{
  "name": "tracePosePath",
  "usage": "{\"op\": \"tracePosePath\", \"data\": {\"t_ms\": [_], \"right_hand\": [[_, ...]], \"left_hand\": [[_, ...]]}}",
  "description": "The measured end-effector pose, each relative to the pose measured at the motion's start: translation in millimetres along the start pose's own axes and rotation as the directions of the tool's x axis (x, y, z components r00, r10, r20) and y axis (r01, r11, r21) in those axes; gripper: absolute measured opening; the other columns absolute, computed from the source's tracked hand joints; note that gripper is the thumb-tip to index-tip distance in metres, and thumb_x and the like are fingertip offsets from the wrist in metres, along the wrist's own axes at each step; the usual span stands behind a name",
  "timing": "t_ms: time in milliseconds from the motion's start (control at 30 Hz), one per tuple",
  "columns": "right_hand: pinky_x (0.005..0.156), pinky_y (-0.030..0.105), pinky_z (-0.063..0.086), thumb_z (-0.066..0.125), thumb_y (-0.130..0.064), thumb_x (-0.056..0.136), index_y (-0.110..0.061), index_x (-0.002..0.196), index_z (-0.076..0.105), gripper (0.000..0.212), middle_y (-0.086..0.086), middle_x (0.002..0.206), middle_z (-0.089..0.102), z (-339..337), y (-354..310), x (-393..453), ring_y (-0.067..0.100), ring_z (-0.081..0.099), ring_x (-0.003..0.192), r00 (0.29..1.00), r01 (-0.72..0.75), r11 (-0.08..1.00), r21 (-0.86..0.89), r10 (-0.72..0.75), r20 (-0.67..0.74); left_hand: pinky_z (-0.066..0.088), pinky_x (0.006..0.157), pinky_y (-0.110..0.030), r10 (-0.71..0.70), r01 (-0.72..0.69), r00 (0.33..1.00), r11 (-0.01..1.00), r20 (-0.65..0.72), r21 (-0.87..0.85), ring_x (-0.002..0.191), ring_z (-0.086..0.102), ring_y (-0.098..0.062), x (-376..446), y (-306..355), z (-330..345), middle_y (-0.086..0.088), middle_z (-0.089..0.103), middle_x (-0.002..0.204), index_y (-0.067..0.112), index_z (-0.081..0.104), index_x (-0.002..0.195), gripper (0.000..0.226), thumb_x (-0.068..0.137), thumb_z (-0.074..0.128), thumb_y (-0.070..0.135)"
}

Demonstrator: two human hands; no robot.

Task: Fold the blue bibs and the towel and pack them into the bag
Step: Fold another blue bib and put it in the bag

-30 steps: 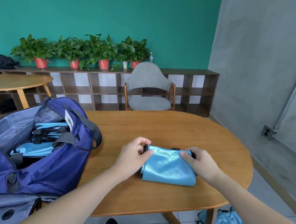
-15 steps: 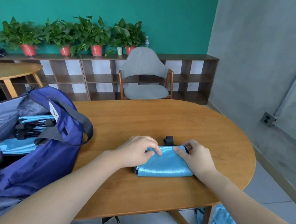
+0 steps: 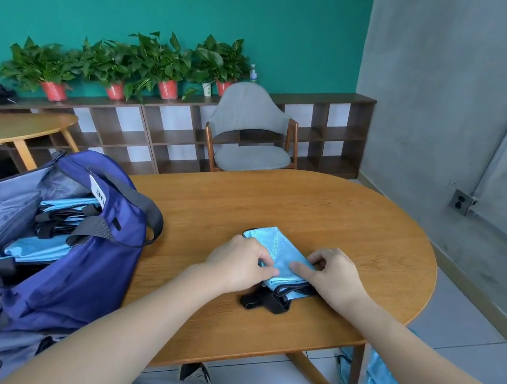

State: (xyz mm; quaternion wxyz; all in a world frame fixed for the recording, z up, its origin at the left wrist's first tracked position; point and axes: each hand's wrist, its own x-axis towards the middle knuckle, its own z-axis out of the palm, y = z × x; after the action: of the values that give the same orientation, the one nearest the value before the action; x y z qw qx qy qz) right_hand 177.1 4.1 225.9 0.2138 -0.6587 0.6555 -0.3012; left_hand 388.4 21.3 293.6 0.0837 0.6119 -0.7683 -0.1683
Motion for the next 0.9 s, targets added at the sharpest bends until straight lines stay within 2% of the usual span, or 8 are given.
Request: {"op": "tracePosePath", "data": {"t_ms": [133,233,300,400,533,667,767,900], "right_hand": [[0.105,0.037,0.036,0.069,-0.072,0.076,-0.031,0.111,0.064,0.054,-0.009,0.121,0.053,-2.2,-5.1,-2.4,0.018,0.046,0.119,0.999,-0.006,0.995,-0.102,0.011,0.051],[0.107,0.036,0.03,0.063,-0.074,0.08,-0.031,0.12,0.061,0.058,-0.011,0.129,0.051,1.0,-7.2,-9.4,0.017,0.043,0.124,1.0,0.015,0.985,-0.174,-0.012,0.02],[0.104,0.035,0.028,0.06,-0.073,0.082,-0.031,0.12,0.06,0.056,-0.014,0.129,0.051,3.3,-7.3,-13.0,0.016,0.042,0.122,0.999,0.034,0.981,-0.19,-0.032,0.014],[0.106,0.035,0.029,0.065,-0.062,0.086,-0.032,0.111,0.06,0.039,-0.015,0.127,0.054,4.4,-7.7,-14.4,0.013,0.046,0.121,0.997,0.078,0.991,-0.112,-0.076,0.02],[0.104,0.035,0.037,0.07,-0.041,0.091,-0.038,0.098,0.056,0.016,-0.019,0.111,0.056,5.7,-6.5,-15.8,0.007,0.054,0.106,0.986,0.169,0.985,0.036,-0.169,0.004],[0.072,0.014,0.04,0.07,-0.03,0.094,-0.034,0.095,0.057,0.014,-0.011,0.102,0.06,1.6,-9.6,-17.4,0.004,0.056,0.088,0.986,0.161,0.956,0.246,-0.164,-0.008],[0.068,0.017,0.046,0.074,-0.024,0.091,-0.028,0.093,0.063,0.012,-0.01,0.092,0.069,-4.0,-11.7,-18.6,0.008,0.065,0.083,0.993,0.114,0.915,0.388,-0.116,-0.019],[0.067,0.019,0.054,0.079,-0.025,0.087,-0.027,0.098,0.067,0.017,-0.01,0.094,0.072,-8.3,-11.3,-21.3,0.007,0.07,0.085,0.998,0.056,0.87,0.491,-0.045,-0.034]], "left_hand": [[0.048,0.08,-0.031,0.042,-0.042,0.99,0.999,-0.134,0.007,0.102,0.058,-0.012,4.2,-11.0,3.6,0.014,0.058,0.105,0.041,0.074,0.111,0.04,0.078,0.077,0.063],[0.028,0.11,-0.039,0.111,-0.123,0.987,0.987,-0.114,-0.103,0.127,0.037,-0.014,11.6,-15.9,1.6,0.015,0.049,0.128,0.043,0.074,0.113,0.039,0.076,0.084,0.051],[0.013,0.116,-0.047,0.108,-0.119,0.99,0.983,-0.088,-0.136,0.139,0.023,-0.016,19.1,-18.0,-0.9,0.014,0.038,0.149,0.048,0.073,0.11,0.034,0.078,0.083,0.045],[0.011,0.122,-0.058,0.073,-0.079,0.997,0.956,-0.03,-0.281,0.15,0.018,-0.019,31.3,-20.7,-6.3,0.011,0.028,0.161,0.055,0.074,0.1,0.026,0.085,0.079,0.035],[0.02,0.123,-0.042,0.122,-0.031,0.984,0.838,0.132,-0.545,0.148,0.03,-0.012,43.2,-30.0,-16.2,0.01,0.044,0.155,0.042,0.08,0.1,0.025,0.091,0.074,0.019],[0.033,0.114,-0.029,0.162,0.024,0.962,0.755,0.222,-0.656,0.128,0.054,-0.007,51.6,-39.5,-16.0,0.012,0.072,0.121,0.026,0.082,0.099,0.022,0.091,0.072,0.009],[0.045,0.105,-0.024,0.157,0.077,0.954,0.691,0.254,-0.718,0.118,0.064,-0.016,49.4,-43.1,-14.2,0.0,0.076,0.113,0.016,0.081,0.1,0.017,0.089,0.072,0.005],[0.04,0.105,-0.019,0.155,0.035,0.966,0.718,0.209,-0.696,0.12,0.06,-0.004,39.8,-42.6,-9.4,0.01,0.073,0.12,0.023,0.082,0.103,0.017,0.089,0.076,0.013]]}}
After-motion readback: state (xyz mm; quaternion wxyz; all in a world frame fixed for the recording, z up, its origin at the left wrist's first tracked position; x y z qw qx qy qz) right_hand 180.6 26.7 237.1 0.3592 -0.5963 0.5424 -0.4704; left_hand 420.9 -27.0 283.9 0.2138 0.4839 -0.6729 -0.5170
